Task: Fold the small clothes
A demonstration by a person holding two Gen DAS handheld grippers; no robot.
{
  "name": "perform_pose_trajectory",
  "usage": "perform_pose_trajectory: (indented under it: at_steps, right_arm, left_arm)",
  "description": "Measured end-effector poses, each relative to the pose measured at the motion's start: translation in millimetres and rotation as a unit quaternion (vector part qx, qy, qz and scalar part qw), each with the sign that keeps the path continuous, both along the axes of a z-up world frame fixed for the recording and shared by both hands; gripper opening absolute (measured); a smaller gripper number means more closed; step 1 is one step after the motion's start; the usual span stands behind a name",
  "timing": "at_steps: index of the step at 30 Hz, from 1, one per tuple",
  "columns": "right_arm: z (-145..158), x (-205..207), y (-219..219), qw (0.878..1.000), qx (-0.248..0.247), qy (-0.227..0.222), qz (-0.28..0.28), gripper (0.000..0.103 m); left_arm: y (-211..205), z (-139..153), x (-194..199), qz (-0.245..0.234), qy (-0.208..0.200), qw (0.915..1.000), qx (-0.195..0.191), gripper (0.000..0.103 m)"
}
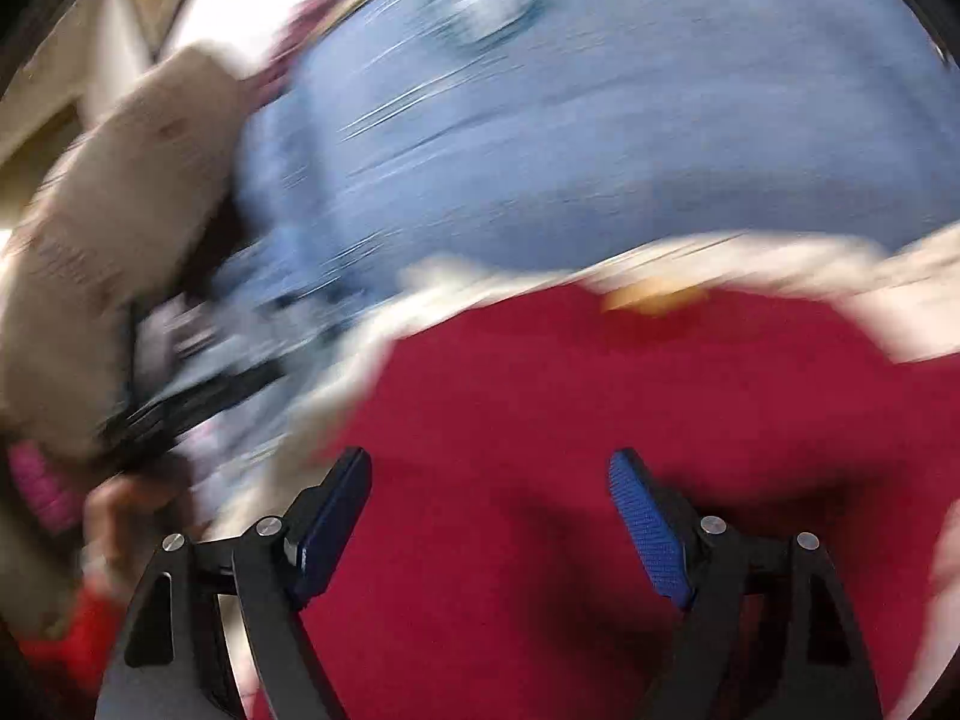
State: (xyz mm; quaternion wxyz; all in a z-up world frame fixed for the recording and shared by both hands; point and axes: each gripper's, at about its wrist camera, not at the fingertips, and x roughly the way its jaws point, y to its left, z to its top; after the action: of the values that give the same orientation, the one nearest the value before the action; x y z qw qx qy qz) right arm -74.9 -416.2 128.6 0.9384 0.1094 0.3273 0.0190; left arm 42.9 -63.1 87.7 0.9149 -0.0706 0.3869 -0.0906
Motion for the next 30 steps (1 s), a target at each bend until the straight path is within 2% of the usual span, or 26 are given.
perform_pose_trajectory:
  at_steps: [2, 3, 4, 5, 6, 8, 10, 13, 16, 20, 22, 25, 27, 28, 29, 30]
  right_arm:
    - [-2.1, 14.8, -31.2, 0.999, -0.020, 0.004, -0.036, 0.066]
    - [-5.3, 22.0, -37.6, 0.999, -0.023, 0.011, -0.042, 0.065]
    - [-16.3, 36.5, -49.1, 0.996, -0.038, 0.046, -0.062, 0.063]
    - [-27.1, 45.5, -57.0, 0.993, -0.048, 0.076, -0.081, 0.054]
    - [-35.4, 51.6, -61.0, 0.990, -0.049, 0.093, -0.091, 0.050]
    - [-54.8, 57.7, -75.0, 0.987, -0.044, 0.119, -0.101, 0.049]
    - [-53.2, 50.0, -79.5, 0.989, -0.025, 0.105, -0.096, 0.050]
    - [-32.5, 25.8, -86.2, 0.993, 0.002, 0.079, -0.090, 0.053]
    - [-12.4, -2.3, -111.6, 0.989, 0.013, 0.048, -0.140, 0.070]
    - [-3.2, -43.5, -186.3, 0.965, 0.049, 0.023, -0.255, 0.074]
    - [-2.5, -53.4, -223.4, 0.945, 0.084, 0.021, -0.315, 0.076]
    - [-16.7, -56.1, -274.6, 0.926, 0.134, 0.041, -0.351, 0.075]
    - [-27.8, -51.8, -292.0, 0.919, 0.162, 0.051, -0.356, 0.072]
    - [-34.0, -48.2, -299.0, 0.915, 0.175, 0.052, -0.360, 0.062]
    - [-37.3, -44.4, -299.0, 0.914, 0.177, 0.048, -0.362, 0.039]
    - [-37.3, -41.5, -302.2, 0.918, 0.171, 0.040, -0.356, 0.024]
  left_arm:
    - [-18.0, -3.7, 2.1, -0.027, 0.011, 0.9995, -0.009, 0.079]
    - [-27.4, -7.4, 1.8, -0.040, 0.017, 0.9989, -0.015, 0.079]
    - [-36.2, -12.3, 2.9, -0.049, 0.022, 0.9985, -0.015, 0.079]
    - [-43.2, -17.4, 3.6, -0.050, 0.026, 0.9984, -0.003, 0.079]
    - [-49.3, -23.2, 5.1, -0.050, 0.032, 0.9981, 0.015, 0.079]
    - [-59.9, -37.6, 8.7, -0.052, 0.049, 0.9959, 0.055, 0.079]
    - [-61.1, -46.1, 8.9, -0.054, 0.059, 0.9943, 0.070, 0.082]
    - [-57.6, -44.6, 7.2, -0.049, 0.055, 0.9953, 0.063, 0.083]
    - [-51.5, -42.3, 6.4, -0.046, 0.057, 0.9961, 0.049, 0.083]
    - [-46.6, -36.1, 4.7, -0.035, 0.052, 0.9975, 0.032, 0.083]
    - [-43.3, -33.6, 5.3, -0.028, 0.049, 0.9980, 0.030, 0.083]
    - [-40.8, -34.6, 7.8, -0.024, 0.054, 0.9980, 0.024, 0.083]
    - [-41.7, -35.3, 7.9, -0.024, 0.054, 0.9979, 0.027, 0.083]
    - [-42.3, -35.4, 8.2, -0.024, 0.053, 0.9979, 0.029, 0.083]
    - [-42.7, -35.0, 8.2, -0.024, 0.052, 0.9979, 0.031, 0.083]
    - [-42.6, -34.5, 8.2, -0.024, 0.051, 0.9979, 0.032, 0.083]
